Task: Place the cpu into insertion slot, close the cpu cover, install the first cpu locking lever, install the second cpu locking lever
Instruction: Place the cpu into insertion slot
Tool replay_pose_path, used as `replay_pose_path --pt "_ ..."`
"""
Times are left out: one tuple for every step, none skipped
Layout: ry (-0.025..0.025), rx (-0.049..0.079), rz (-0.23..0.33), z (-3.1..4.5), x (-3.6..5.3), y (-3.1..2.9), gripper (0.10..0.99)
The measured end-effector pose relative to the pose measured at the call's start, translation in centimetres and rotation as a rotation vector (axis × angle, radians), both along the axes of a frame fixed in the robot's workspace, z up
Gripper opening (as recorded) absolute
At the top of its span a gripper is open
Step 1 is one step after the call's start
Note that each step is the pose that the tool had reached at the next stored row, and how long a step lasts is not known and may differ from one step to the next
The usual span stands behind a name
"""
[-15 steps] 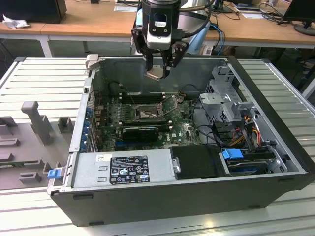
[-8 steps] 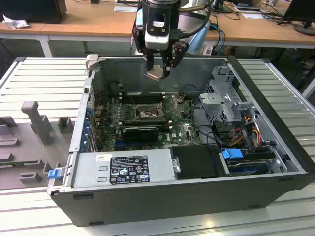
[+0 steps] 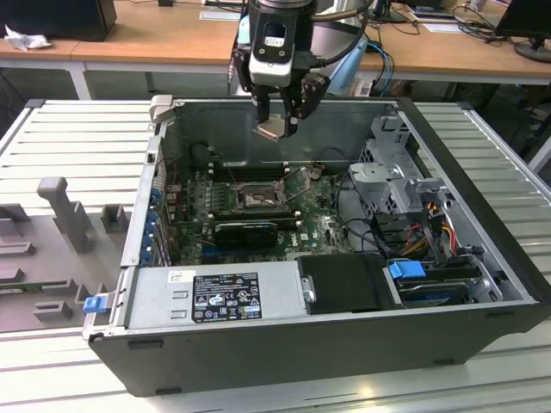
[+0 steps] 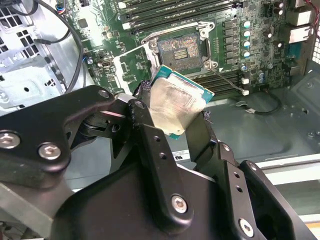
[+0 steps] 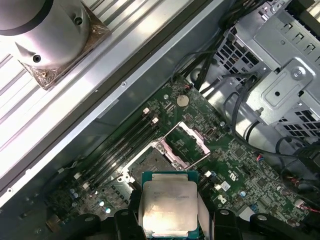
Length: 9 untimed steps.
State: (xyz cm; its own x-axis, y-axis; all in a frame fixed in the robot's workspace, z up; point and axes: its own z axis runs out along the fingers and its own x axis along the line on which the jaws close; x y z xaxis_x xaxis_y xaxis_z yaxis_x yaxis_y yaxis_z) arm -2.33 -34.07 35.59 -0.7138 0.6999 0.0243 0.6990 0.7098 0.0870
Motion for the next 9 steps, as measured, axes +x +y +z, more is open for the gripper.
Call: replay_pose_path --pt "0.0 0.0 -0.004 0.0 0.0 0.0 0.525" --pt "0.0 0.0 -0.015 -0.01 0.0 0.0 0.525" --pt "0.0 0.0 -0.022 -0.01 0.0 0.0 0.525" --pt "0.0 0.0 -0.028 -0.01 0.0 0.0 0.525" --pt "0.0 0.0 -0.034 -0.02 0.0 0.0 0.525" --pt "0.0 0.0 -0.038 -0.02 0.0 0.0 0.525" --pt "0.0001 0.0 -0.041 -0.02 0.0 0.0 0.525" --pt "0.0 0.0 -0.048 -0.03 0.0 0.0 0.525" --pt "0.0 0.0 -0.052 -0.03 0.0 0.0 0.525"
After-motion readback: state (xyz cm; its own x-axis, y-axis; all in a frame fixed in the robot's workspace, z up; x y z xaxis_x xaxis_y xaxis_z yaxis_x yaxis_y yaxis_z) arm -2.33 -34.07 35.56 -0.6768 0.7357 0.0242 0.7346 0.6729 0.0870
